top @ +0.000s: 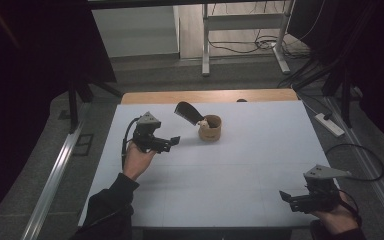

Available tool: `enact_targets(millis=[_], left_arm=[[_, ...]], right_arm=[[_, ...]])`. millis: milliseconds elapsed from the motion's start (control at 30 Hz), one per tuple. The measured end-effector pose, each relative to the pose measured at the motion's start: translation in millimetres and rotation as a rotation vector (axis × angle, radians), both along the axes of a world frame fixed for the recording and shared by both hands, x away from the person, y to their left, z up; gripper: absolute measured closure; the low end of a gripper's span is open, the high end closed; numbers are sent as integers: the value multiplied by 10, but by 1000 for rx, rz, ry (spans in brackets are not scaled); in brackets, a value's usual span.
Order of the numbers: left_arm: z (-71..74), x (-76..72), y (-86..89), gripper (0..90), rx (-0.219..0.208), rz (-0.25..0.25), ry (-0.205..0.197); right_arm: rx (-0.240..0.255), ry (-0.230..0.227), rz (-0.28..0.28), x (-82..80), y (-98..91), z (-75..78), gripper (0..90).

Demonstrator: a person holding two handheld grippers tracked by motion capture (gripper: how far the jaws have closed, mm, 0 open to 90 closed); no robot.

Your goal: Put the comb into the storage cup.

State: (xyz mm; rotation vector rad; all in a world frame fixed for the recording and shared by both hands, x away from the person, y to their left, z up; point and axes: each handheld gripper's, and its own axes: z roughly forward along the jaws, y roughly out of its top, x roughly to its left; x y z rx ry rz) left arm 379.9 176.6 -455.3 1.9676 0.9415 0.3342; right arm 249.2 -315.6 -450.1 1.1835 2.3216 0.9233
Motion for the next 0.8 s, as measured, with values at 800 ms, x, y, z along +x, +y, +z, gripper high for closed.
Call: enact_targets(millis=[800], left_arm=[[0,-219,117,0,-42,-1,-1]], right_arm=[[-3,0,16,-4,10,-1,0]])
